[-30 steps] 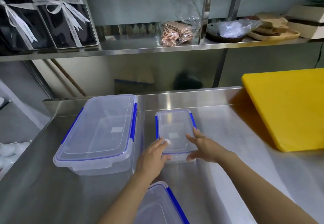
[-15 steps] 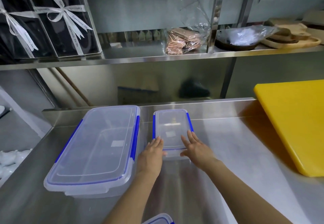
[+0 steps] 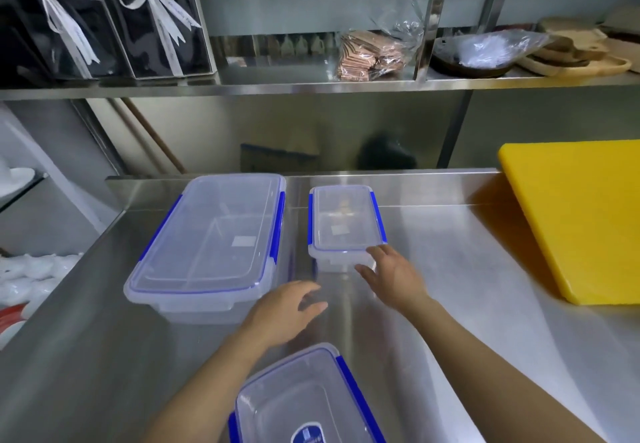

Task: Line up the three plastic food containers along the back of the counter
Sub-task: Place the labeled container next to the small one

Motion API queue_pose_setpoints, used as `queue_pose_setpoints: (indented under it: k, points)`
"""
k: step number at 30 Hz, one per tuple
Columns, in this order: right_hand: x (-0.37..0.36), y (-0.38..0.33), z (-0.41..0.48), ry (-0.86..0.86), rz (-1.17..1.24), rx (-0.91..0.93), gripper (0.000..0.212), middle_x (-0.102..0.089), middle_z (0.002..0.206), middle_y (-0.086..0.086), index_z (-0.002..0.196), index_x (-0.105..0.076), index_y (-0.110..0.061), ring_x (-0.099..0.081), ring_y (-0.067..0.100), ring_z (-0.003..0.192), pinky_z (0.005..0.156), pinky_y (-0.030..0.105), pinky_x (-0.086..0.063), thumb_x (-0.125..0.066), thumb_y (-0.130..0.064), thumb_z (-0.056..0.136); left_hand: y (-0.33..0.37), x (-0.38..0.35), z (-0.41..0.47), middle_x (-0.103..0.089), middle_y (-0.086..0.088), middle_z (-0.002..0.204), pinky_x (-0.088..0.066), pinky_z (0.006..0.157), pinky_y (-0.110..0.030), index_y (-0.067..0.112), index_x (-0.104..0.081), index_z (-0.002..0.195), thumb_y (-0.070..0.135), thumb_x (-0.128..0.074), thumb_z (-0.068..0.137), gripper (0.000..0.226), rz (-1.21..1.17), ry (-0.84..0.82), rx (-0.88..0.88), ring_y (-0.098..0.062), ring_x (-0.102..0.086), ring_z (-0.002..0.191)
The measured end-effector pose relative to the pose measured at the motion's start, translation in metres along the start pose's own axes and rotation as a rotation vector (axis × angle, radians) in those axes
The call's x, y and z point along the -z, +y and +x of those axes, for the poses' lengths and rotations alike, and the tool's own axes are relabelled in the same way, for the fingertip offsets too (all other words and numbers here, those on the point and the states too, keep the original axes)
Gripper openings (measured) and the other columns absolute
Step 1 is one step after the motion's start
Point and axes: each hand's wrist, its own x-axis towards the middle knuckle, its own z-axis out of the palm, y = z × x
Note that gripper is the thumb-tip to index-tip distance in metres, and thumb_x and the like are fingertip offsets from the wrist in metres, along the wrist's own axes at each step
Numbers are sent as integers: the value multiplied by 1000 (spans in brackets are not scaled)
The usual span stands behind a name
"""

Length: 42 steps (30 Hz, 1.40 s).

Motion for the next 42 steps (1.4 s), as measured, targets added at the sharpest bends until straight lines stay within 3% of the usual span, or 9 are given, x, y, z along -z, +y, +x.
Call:
queue_pose_setpoints:
  k: [5, 8, 13, 19, 23, 27, 31, 34, 42]
  points:
    - [4, -13, -38, -393, 369, -110, 54, -59, 126, 11, 129, -49, -14, -62, 27, 107, 90, 37, -51, -60, -43, 86, -22, 13, -47, -58, -4, 132, -45, 97, -32, 18, -50, 129, 44, -55, 88, 49, -146, 127, 154, -17, -57, 113]
    - [7, -20, -63, -710, 487, -151, 68, -60, 125, 14, 136, -40, -19, -66, 29, 98, 83, 41, -57, -64, -49, 80, -39, 21, -67, -42, -9, 147, -43, 103, -40, 12, -33, 141, 66, -51, 79, 84, 39, -134, 398, -27, -49, 126]
    - [4, -30, -93, -990, 439, -119, 55, -63, 125, 16, 125, -45, -27, -66, 36, 105, 89, 53, -54, -71, -39, 78, -35, 16, -100, -57, -29, 125, -58, 47, -33, 0, -48, 123, 58, -63, 76, 77, -219, -513, 606, -29, -72, 78]
    - [7, -19, -114, -738, 574, -152, 40, -63, 95, -1, 116, -43, -26, -68, 27, 89, 80, 48, -59, -68, -20, 84, -30, -7, -94, -63, -19, 113, -56, 42, -29, 2, -36, 124, 45, -70, 77, 72, -387, -294, 520, -21, -65, 56]
    - [7, 15, -115, -305, 631, -296, 40, -64, 102, 6, 120, -47, -18, -66, 22, 84, 82, 45, -58, -64, -28, 86, 4, -34, -82, -58, -9, 119, -51, 61, -27, 13, -32, 112, 19, -70, 82, 48, -632, -27, 297, -17, -60, 86]
    - [14, 53, -123, 34, 562, -419, 54, -58, 127, 14, 131, -45, -13, -60, 31, 106, 93, 45, -53, -62, -36, 85, 48, -66, -78, -48, -2, 136, -49, 98, -31, 26, -36, 126, 23, -85, 61, 82, -755, -215, -18, -9, -55, 115]
    - [34, 72, -143, -130, 440, -328, 95, -26, 149, 3, 144, -26, -26, -39, 29, 131, 104, 44, -44, -77, -47, 67, 62, -86, -67, 22, 8, 154, -4, 120, -32, 25, 15, 146, 30, -87, 53, 138, -462, -387, -181, -6, 24, 140]
    - [45, 74, -159, -503, 121, -257, 123, 21, 157, 4, 146, 9, -36, 2, 29, 147, 117, 47, -25, -80, -51, 62, 64, -95, -61, 46, 0, 145, -10, 120, -35, 26, 32, 139, 26, -88, 57, 145, -213, -448, -218, 1, 31, 124]
    - [61, 78, -156, -508, -105, -271, 129, 20, 158, 6, 146, 15, -31, 5, 27, 147, 116, 45, -21, -82, -44, 62, 80, -102, -35, -6, -1, 146, -26, 116, -33, 15, -13, 146, 28, -86, 58, 115, -90, -182, -303, -19, -10, 139]
